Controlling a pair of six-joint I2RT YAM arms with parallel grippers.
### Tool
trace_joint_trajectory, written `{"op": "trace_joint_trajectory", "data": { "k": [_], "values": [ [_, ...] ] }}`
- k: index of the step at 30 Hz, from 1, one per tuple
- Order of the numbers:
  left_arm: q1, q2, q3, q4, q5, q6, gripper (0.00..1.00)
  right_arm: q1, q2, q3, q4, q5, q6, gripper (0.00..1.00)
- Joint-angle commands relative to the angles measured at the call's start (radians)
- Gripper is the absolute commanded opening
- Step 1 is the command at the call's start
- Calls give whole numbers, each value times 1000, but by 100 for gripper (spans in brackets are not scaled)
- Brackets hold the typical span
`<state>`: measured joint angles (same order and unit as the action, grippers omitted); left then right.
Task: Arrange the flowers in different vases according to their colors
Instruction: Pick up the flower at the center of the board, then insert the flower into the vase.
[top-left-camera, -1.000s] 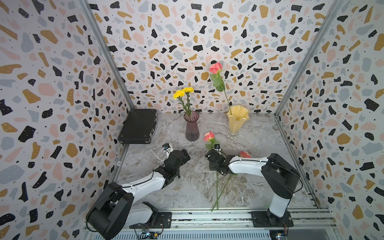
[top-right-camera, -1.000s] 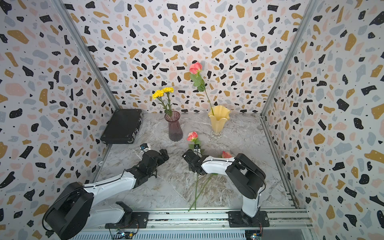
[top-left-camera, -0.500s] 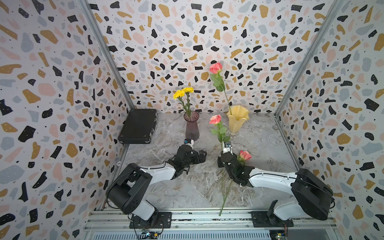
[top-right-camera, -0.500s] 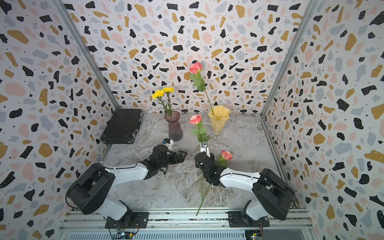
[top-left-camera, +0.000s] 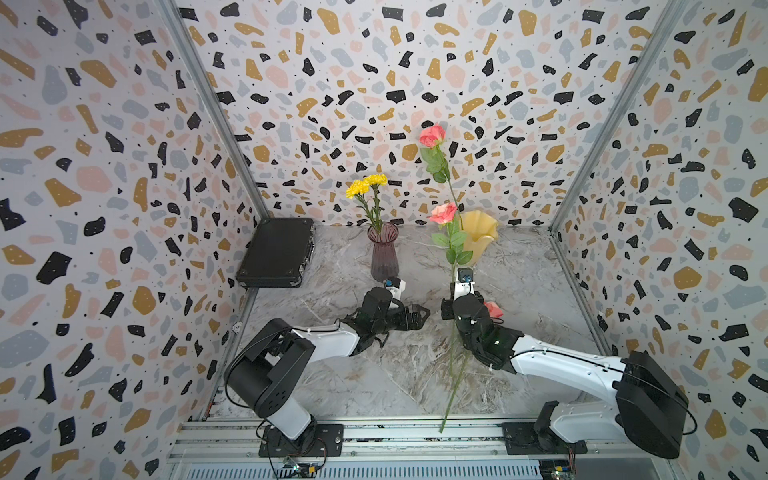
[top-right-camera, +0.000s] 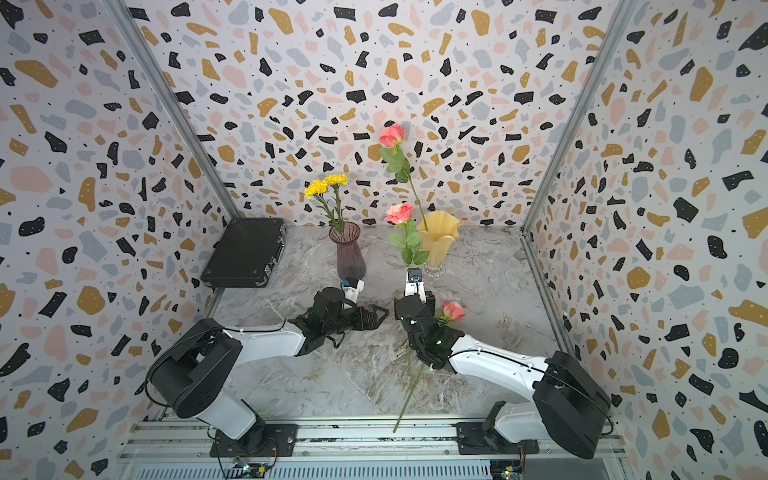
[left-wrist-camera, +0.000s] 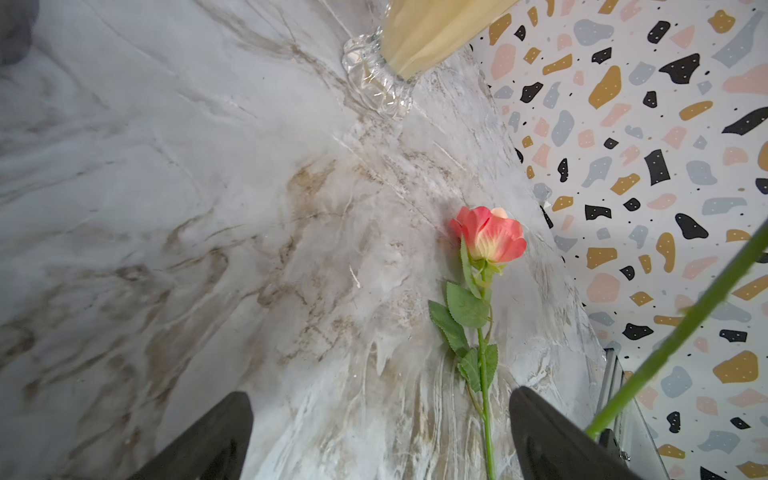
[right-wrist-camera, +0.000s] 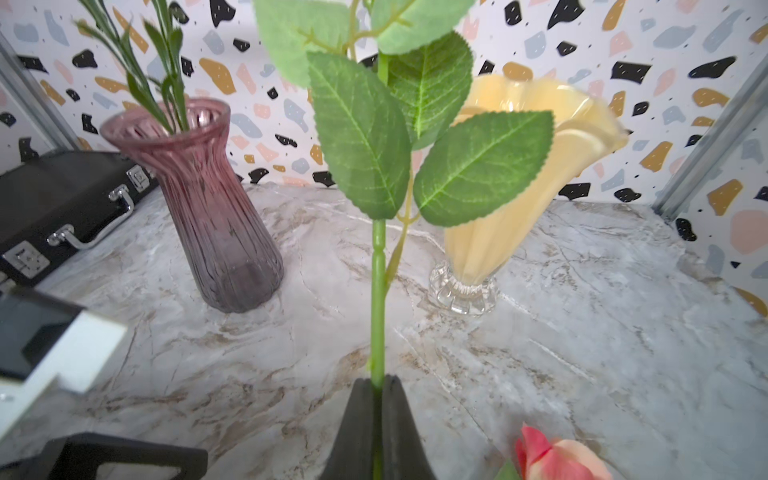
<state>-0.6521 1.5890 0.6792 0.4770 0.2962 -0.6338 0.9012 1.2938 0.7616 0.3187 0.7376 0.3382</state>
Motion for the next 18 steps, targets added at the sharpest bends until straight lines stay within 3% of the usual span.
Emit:
{"op": "trace_joint_trajectory", "data": {
  "k": [1,11,18],
  "values": [
    [-11,-21,27,-35,-76,28,100,-4,-83,134,-142,67,7,0],
    [-11,-77,-18,-27,-157,29,99,-62,-128,448,-244,121,-114,0],
    [-13,-156,-87,13,-231,22,99,-175,-77,561,-196,179,-87,0]
  ]
}}
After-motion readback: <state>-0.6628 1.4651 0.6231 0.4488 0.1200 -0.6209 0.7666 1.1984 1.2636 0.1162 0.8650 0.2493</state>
